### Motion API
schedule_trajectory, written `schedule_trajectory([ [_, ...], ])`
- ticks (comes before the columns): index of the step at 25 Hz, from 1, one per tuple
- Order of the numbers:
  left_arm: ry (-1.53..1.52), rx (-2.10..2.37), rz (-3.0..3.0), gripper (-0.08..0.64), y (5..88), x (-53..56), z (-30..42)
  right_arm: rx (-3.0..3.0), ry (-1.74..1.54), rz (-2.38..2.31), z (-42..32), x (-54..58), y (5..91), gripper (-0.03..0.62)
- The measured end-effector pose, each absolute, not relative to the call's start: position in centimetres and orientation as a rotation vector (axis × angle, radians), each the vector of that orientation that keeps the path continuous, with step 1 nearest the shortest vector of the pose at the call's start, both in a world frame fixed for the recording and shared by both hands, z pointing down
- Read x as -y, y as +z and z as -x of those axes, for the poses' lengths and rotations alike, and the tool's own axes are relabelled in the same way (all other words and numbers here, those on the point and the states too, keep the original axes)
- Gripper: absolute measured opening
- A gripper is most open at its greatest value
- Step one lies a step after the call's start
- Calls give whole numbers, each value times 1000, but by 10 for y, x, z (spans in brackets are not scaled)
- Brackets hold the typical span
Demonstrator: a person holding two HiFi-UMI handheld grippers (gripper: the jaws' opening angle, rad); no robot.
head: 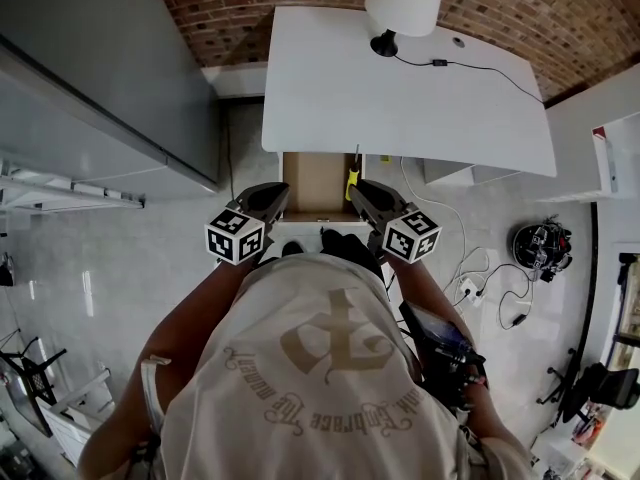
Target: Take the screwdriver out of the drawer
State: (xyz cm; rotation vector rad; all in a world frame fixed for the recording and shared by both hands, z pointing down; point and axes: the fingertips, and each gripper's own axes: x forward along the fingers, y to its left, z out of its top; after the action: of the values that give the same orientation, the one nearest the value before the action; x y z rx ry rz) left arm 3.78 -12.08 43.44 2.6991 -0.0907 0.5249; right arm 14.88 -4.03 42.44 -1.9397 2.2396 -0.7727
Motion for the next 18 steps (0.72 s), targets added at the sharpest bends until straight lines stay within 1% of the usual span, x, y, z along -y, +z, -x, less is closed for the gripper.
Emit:
schedule_trajectory([
  [9,516,129,-2681,12,437,142,-23,-2316,-745,1931,-141,74,422,55],
  [18,530,147,-2667,12,441,143,-27,-2371,-794,1922,-141,77,435,55],
])
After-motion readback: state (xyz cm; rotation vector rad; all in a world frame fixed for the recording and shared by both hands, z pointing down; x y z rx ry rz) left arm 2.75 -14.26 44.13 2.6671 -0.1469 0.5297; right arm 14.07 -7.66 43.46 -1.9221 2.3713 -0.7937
